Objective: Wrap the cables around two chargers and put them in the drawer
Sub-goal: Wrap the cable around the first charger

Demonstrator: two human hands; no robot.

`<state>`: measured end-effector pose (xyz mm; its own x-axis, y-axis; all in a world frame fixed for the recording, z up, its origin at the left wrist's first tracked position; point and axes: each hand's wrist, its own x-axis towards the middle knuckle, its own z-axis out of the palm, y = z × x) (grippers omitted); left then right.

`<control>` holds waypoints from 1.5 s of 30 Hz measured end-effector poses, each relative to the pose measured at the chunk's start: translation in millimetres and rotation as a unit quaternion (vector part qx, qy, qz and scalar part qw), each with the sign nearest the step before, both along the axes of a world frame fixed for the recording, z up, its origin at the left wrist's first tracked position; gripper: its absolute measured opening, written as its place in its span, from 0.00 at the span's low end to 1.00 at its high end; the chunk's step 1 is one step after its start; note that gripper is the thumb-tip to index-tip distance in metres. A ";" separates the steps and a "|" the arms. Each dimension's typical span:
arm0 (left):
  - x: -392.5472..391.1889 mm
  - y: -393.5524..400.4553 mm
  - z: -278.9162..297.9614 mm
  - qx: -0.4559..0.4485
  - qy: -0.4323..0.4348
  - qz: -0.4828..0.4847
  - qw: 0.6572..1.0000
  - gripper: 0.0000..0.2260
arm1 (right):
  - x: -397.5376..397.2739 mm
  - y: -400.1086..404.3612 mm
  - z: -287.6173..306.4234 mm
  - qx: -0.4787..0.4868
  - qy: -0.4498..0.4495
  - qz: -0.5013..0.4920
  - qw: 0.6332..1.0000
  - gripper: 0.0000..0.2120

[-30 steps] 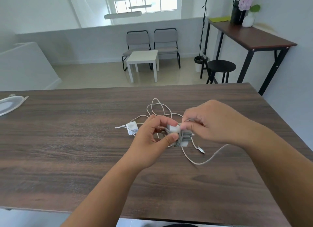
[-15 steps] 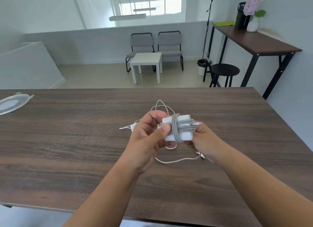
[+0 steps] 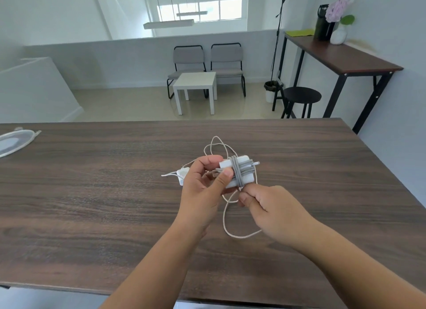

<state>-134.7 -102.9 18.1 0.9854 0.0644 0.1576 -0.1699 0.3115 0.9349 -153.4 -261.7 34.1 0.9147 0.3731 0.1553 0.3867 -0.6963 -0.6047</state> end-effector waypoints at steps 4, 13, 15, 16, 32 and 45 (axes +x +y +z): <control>3.3 4.2 -5.8 0.117 -0.044 0.030 0.992 0.12 | 0.1 -7.2 14.3 -0.107 -0.072 0.027 0.991 0.13; -6.3 20.4 11.4 0.272 -0.098 -0.050 0.956 0.12 | 26.7 -22.8 41.9 -0.120 -0.190 0.100 0.969 0.19; -8.9 23.5 13.5 0.282 -0.103 -0.089 0.950 0.11 | 31.7 -23.2 47.8 -0.114 -0.194 0.100 0.969 0.19; -10.4 24.4 13.9 0.277 -0.099 -0.109 0.950 0.11 | 34.8 -23.0 48.6 -0.107 -0.186 0.106 0.971 0.18; -10.2 19.9 6.1 -0.121 0.020 -0.151 0.981 0.27 | 27.2 13.6 -3.0 0.381 0.180 0.054 0.905 0.14; 5.7 7.8 -3.3 -0.172 0.063 -0.025 0.983 0.10 | 8.3 9.7 -17.5 0.046 -0.010 -0.021 0.999 0.08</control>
<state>-129.0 -95.0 14.8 0.9990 0.0442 0.0113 -0.0362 0.6184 0.7850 -145.1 -252.0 16.6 0.9252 0.3185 0.2061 0.3718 -0.6534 -0.6594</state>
